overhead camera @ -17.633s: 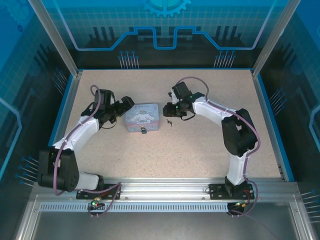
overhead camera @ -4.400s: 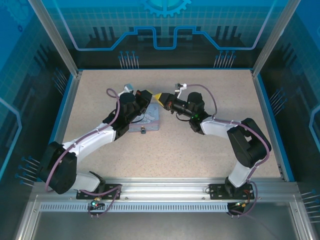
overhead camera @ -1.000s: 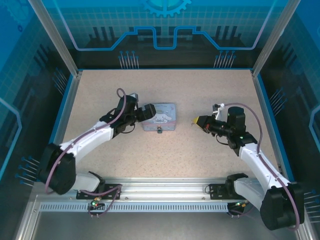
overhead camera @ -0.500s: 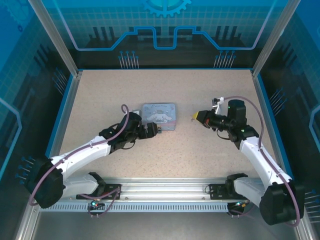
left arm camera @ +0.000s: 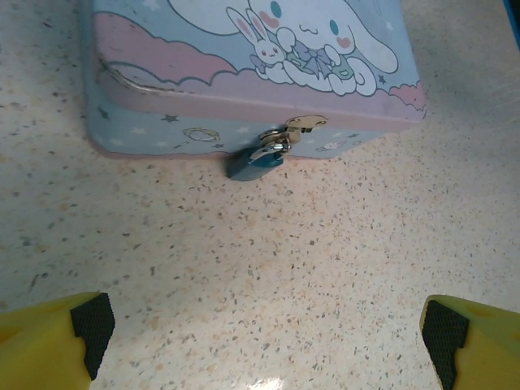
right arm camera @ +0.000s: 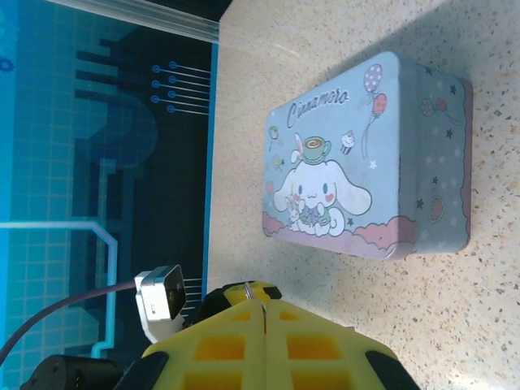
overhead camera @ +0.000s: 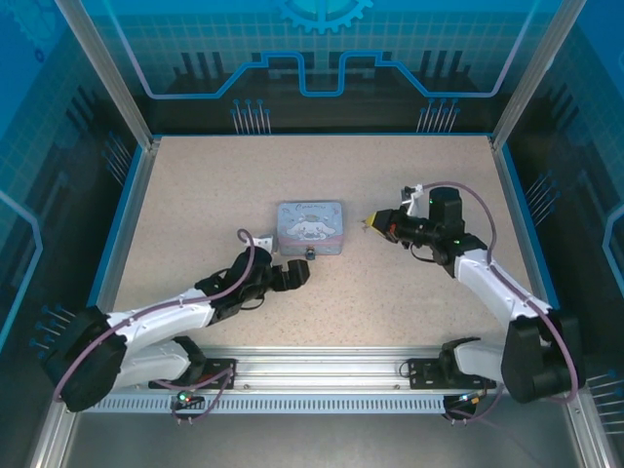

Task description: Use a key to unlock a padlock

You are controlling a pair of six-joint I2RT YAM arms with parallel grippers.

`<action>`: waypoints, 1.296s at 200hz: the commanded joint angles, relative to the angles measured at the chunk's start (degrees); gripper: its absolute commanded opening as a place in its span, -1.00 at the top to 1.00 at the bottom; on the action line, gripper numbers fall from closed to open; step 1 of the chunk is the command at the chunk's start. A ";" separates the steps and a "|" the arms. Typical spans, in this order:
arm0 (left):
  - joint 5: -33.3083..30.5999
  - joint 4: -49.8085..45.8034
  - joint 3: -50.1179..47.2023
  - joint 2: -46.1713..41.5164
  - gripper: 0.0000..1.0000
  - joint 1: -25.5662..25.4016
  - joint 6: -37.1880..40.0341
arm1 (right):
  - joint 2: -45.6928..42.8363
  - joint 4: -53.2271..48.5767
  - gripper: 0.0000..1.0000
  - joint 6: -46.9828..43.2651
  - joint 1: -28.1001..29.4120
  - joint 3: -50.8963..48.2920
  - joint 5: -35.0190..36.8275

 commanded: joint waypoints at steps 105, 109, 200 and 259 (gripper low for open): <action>6.71 19.87 6.30 20.07 -0.97 -0.21 7.95 | 19.47 8.13 1.00 4.66 6.39 15.42 4.39; 6.59 19.79 6.55 20.47 -0.98 -0.09 8.24 | 19.78 8.06 1.00 4.74 6.48 15.65 4.41; 6.35 19.78 10.30 26.87 -0.98 1.46 11.11 | 25.76 6.57 1.00 3.87 7.55 18.83 5.64; 5.05 20.34 10.62 28.46 -0.97 2.52 14.72 | 27.78 6.85 1.00 3.46 7.81 19.64 5.53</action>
